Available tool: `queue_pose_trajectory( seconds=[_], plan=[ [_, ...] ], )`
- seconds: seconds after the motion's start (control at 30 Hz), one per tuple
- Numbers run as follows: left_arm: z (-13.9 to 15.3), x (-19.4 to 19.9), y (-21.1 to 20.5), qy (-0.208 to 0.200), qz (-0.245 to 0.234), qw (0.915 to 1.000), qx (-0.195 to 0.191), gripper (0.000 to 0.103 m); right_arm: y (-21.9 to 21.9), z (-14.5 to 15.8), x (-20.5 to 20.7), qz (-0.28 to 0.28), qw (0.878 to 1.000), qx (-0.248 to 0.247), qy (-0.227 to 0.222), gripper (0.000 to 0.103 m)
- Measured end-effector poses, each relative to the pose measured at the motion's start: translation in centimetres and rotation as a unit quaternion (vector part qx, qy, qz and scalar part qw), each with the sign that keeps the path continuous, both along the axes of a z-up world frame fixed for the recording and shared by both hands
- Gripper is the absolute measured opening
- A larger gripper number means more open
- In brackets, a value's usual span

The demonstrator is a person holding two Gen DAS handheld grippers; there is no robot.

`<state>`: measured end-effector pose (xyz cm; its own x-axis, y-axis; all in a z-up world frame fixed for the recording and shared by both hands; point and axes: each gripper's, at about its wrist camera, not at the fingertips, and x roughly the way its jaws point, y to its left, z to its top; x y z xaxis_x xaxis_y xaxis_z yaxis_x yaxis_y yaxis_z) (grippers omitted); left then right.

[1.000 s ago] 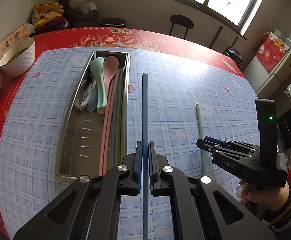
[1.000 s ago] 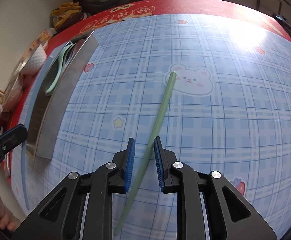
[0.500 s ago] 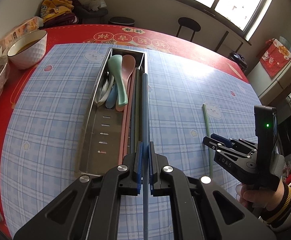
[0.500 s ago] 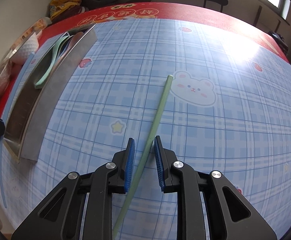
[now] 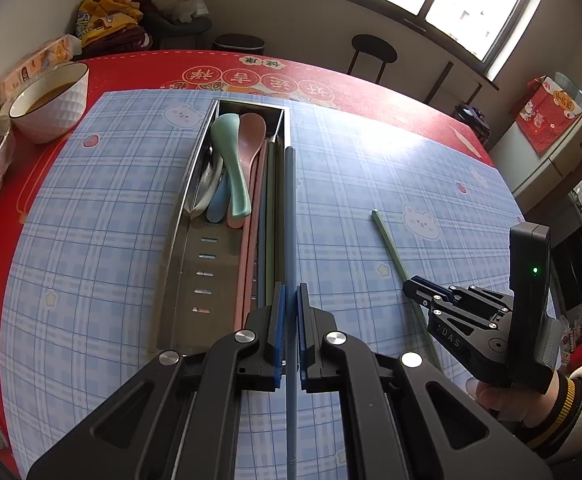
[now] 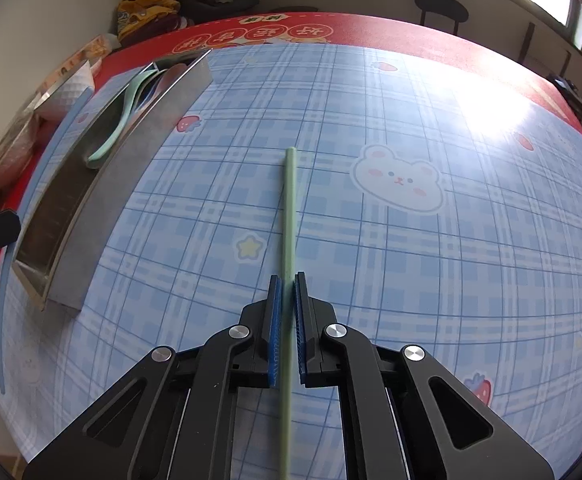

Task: Organize utensils
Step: 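Lift the blue chopstick with the left gripper while the right grasps the green chopstick, then lower the blue chopstick into the steel tray and open the left gripper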

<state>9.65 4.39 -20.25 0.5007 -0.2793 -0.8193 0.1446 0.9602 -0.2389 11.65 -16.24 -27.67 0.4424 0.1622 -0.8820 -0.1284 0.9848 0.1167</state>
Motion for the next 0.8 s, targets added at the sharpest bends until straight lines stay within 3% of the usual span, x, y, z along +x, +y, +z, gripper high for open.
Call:
queue_pose_trajectory(
  seconds=[0.47,0.8],
  plan=[
    [0.0,0.5,0.4,0.002,0.001,1.0,-0.006,0.006,-2.0,0.3,0.3,-0.041,0.996,0.077,0.025,0.006],
    [0.1,1.7,1.3,0.005,0.009,0.9999,-0.013,0.006,-3.3,2.5,0.7,-0.074,0.99,0.123,0.003,0.006]
  ],
)
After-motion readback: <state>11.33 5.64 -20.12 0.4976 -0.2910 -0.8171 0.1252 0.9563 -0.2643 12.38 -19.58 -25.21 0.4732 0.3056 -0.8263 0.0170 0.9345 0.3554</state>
